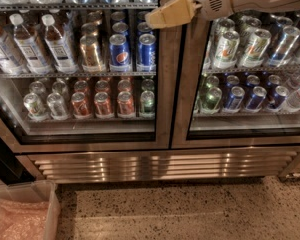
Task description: Open left fridge door
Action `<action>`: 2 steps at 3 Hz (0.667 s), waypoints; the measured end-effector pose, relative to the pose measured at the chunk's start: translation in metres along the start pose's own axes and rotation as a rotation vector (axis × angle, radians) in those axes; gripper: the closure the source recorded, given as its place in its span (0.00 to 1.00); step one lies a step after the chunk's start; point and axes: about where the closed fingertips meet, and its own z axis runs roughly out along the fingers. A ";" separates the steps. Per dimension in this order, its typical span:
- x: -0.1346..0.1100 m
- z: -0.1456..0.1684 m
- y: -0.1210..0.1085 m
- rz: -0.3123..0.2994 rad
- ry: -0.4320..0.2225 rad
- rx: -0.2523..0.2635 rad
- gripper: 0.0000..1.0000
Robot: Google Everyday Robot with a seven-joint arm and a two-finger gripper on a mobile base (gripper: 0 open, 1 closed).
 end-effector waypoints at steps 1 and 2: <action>0.002 -0.001 -0.004 0.009 -0.002 -0.015 0.47; 0.002 -0.003 -0.002 0.005 -0.005 -0.027 0.42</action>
Offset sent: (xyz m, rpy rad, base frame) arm -0.0763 0.0134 -0.0009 0.0203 0.0618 0.2707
